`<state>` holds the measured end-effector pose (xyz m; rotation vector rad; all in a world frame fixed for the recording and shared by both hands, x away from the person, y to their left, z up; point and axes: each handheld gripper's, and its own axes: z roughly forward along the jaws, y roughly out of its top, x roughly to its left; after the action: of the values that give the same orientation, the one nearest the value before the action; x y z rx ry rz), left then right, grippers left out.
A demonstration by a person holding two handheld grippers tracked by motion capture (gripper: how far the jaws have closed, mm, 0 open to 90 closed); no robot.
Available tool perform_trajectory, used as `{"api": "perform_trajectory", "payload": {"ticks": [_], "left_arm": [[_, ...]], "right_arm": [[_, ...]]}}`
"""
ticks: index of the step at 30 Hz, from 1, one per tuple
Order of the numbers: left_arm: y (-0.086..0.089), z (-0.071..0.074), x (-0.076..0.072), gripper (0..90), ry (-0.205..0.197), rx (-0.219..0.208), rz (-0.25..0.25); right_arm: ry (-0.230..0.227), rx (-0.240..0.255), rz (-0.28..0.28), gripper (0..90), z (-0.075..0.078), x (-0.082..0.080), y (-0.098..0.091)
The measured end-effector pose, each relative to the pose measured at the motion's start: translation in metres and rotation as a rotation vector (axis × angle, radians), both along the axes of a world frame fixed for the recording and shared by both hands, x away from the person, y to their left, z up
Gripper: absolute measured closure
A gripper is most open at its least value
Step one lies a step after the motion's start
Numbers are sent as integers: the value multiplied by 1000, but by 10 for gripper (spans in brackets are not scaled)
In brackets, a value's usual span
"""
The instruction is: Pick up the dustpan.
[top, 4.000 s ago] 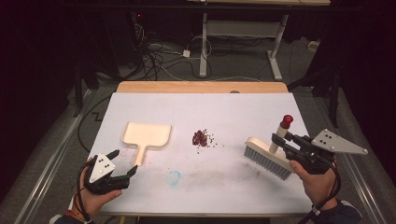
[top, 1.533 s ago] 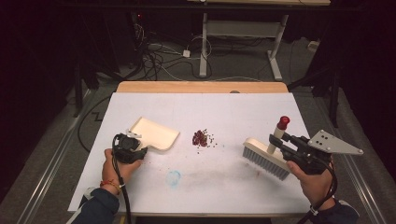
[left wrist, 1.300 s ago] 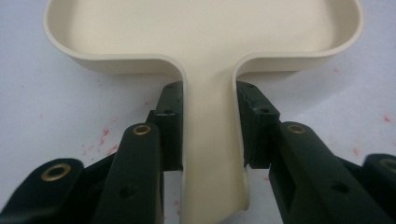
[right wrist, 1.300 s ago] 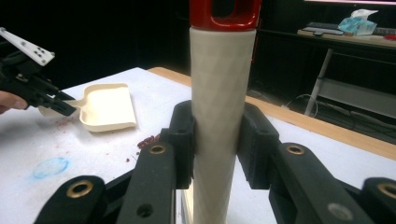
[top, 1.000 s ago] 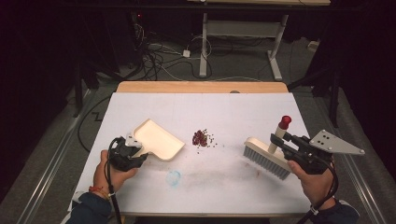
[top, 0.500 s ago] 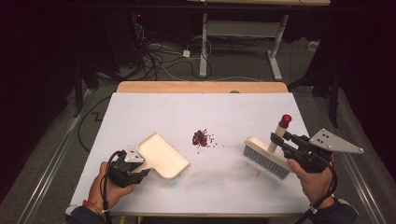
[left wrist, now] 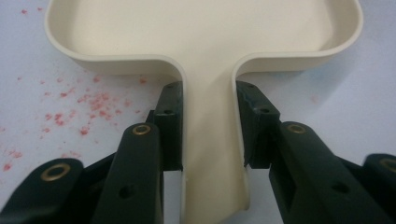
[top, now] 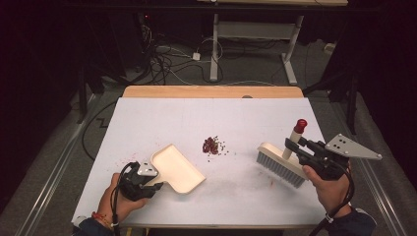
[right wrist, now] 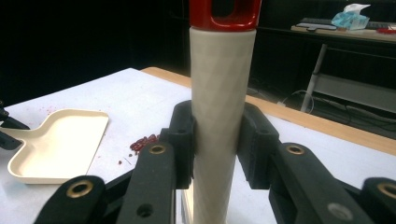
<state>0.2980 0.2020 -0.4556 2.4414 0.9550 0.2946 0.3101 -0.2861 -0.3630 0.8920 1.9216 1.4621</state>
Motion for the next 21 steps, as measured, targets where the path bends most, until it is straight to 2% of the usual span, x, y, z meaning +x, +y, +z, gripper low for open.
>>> {"api": "perform_trajectory", "payload": {"ticks": [4,12,21], "left_arm": [[-2,0,1,643,7,-4,-9],[-1,-2,0,642,17,-20,-6],[-2,-2,0,642,18,-13,-7]], "right_arm": [[-3,-10,5,696,0,-1,1],[2,-1,1,696,-1,2,2],[-1,-9,9,696,-1,2,5]]}}
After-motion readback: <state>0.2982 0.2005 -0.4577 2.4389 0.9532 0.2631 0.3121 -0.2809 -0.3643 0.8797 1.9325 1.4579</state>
